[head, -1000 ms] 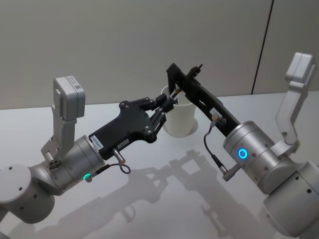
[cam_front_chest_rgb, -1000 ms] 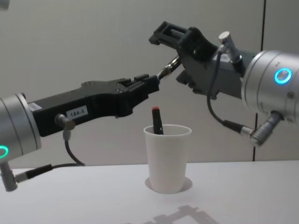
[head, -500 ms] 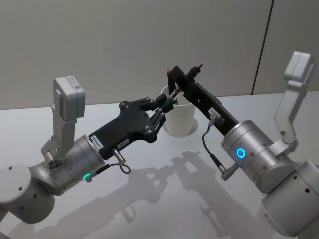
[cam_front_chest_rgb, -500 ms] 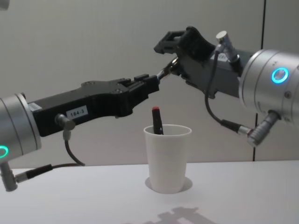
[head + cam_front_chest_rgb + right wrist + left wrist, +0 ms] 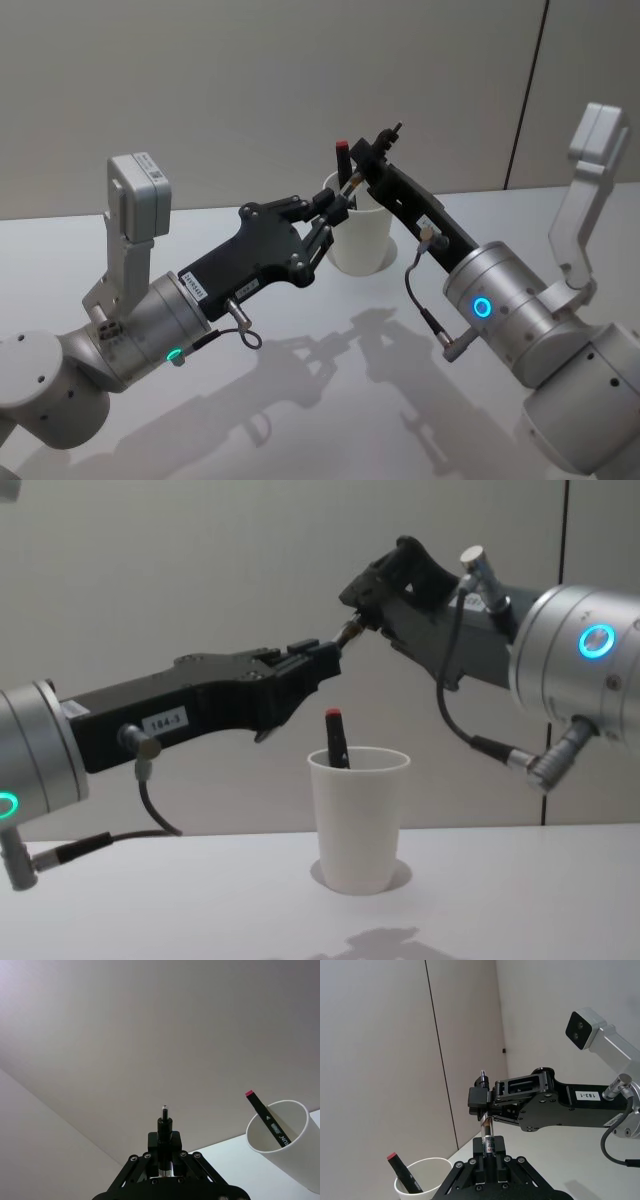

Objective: Place the pen into the pen holder.

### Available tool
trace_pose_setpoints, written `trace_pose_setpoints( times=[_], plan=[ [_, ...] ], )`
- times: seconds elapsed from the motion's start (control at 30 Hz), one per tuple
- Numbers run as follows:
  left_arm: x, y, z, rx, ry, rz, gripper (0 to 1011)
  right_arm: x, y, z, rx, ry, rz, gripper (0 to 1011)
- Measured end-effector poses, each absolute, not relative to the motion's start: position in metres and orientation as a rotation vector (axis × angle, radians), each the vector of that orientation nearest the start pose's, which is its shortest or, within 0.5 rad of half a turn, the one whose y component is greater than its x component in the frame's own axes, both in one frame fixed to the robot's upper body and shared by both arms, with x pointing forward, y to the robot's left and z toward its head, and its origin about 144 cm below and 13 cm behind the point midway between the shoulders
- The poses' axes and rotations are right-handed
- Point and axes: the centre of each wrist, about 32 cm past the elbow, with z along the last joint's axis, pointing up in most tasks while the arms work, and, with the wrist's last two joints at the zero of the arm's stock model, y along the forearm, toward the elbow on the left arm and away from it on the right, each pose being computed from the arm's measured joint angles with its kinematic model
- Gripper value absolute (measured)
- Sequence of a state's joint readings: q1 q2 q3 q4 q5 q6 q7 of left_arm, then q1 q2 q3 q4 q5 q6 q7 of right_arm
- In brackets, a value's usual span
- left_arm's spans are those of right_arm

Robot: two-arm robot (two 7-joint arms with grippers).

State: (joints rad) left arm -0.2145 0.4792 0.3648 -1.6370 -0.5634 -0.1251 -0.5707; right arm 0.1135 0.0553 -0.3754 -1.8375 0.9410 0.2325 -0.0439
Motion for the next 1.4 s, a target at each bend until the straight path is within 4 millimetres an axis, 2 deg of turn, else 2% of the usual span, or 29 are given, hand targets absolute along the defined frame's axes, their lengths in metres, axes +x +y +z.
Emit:
trace_pose_setpoints(
  times=[0.3,1.17,1.27,1.4],
  plan=[
    [0.4946,0.2516,1.214,-0.173,-0.149,0.643,142,0.4513,-0.12,1.254,0.542,0.644,-0.902,131],
    [0.4947,0.2516,1.214,-0.173,-0.149,0.643,943,0.4513,-0.12,1.2541,0.542,0.644,-0.902,131],
    [0.4947,0.2516,1.214,-0.173,-0.149,0.643,999,0.4513,-0.12,1.2541,0.542,0.644,-0.902,131],
    [0.4947,0.2516,1.214,-0.173,-0.149,0.643,1001,0.4513,-0.12,1.254,0.542,0.644,-0.902,131]
  ],
)
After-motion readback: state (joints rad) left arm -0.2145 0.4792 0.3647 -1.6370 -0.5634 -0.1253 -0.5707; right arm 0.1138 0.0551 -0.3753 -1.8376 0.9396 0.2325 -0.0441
